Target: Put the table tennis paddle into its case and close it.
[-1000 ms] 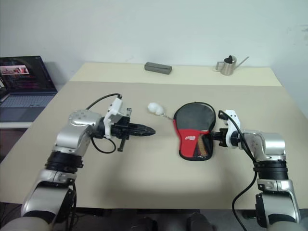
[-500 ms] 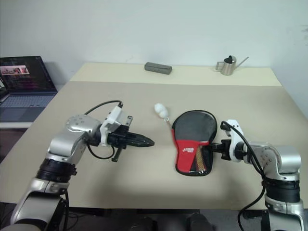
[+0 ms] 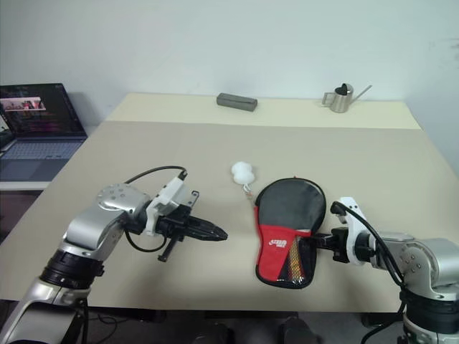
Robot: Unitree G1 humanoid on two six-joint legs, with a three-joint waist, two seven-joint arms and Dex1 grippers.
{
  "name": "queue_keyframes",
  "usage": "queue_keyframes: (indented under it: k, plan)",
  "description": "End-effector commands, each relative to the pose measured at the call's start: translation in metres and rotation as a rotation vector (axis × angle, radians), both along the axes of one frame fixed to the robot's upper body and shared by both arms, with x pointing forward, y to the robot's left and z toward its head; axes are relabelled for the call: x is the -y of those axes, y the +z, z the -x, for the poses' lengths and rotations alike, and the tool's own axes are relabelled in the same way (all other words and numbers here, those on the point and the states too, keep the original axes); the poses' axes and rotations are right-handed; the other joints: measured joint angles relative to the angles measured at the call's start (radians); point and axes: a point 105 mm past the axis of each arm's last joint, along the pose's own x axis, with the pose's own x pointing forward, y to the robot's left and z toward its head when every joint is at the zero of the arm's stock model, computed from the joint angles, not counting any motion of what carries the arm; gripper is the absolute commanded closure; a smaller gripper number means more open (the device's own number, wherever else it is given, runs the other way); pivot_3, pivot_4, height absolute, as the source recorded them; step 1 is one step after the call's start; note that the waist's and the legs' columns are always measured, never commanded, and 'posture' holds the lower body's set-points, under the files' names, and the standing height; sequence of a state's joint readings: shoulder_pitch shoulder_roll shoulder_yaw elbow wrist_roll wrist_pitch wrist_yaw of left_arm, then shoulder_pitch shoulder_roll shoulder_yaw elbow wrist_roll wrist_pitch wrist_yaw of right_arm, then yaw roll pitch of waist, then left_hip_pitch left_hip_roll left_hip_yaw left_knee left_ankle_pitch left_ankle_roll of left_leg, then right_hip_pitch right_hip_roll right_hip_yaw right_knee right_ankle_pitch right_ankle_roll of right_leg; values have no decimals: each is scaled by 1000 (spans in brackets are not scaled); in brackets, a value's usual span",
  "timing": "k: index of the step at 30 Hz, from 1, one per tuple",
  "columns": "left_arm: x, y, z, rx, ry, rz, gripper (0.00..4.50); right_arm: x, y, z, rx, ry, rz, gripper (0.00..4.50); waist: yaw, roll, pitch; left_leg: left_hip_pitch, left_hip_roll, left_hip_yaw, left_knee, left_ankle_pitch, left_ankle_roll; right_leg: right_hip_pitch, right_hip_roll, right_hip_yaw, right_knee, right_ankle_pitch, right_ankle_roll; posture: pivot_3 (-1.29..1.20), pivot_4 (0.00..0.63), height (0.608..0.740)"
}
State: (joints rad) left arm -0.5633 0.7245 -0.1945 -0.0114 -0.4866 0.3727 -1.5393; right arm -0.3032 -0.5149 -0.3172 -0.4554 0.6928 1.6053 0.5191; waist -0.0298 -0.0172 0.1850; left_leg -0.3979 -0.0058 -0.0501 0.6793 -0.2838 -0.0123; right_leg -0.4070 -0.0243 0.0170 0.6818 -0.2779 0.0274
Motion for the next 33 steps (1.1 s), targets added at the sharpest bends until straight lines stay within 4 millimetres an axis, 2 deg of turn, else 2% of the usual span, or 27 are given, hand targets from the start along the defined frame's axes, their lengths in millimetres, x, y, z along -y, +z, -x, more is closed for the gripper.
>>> queue_keyframes:
  k: [1,9,24,33]
  plan:
    - [4,8,15,-12,-114,-6,4500,1,5,8,20,18,5,4486,0,0,0,0,0,0,0,0,0,0,0,0,0,0,0,0,150,740]
    - [12,6,23,-38,-159,-12,4500,17,-2,17,-15,-9,47,4486,1,0,0,0,0,0,0,0,0,1,0,0,0,0,0,0,150,740]
    - [13,1,23,-49,-172,-10,4500,29,-4,21,-24,-11,86,4486,3,0,0,0,0,0,0,0,0,1,0,0,-1,0,0,0,150,740]
    - [13,0,25,-55,-180,-8,4500,24,-8,26,-34,8,77,4486,4,0,0,0,0,0,0,0,0,1,0,0,-1,0,0,0,150,740]
